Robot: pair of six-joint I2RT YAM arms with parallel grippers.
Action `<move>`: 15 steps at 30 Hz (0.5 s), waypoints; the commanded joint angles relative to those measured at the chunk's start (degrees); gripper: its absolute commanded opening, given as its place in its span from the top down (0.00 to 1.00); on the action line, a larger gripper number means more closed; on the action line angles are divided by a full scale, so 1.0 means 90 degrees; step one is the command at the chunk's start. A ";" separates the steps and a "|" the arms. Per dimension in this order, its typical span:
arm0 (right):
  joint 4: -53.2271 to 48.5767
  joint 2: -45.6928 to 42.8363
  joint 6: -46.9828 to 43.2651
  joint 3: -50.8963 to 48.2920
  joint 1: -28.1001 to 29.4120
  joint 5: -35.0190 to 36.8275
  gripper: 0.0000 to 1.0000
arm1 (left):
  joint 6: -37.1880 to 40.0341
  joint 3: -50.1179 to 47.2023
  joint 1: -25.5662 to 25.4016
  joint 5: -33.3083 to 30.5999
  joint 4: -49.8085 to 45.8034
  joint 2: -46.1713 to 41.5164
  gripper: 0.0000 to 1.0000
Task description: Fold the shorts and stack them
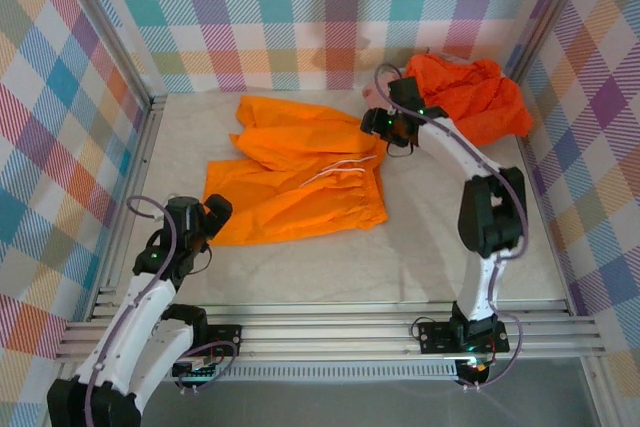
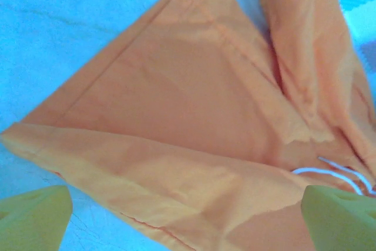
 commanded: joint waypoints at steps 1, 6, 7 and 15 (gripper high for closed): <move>0.0617 -0.1175 0.0291 -0.1013 0.0123 -0.0416 0.31 | -0.0278 0.0013 0.0093 -0.0245 -0.0864 0.0220 0.00; 0.1339 -0.2481 0.0749 -0.3158 0.0118 -0.0440 0.30 | -0.0679 -0.0207 0.0142 -0.0489 -0.0773 0.0920 0.06; 0.1364 -0.2630 0.0803 -0.3429 0.0118 -0.0464 0.29 | -0.0735 -0.0242 0.0166 -0.0487 -0.0688 0.1044 0.07; 0.2145 -0.3434 0.1989 -0.5301 0.0118 -0.0749 0.32 | -0.0814 -0.0251 0.0614 -0.0585 -0.0074 0.1879 0.21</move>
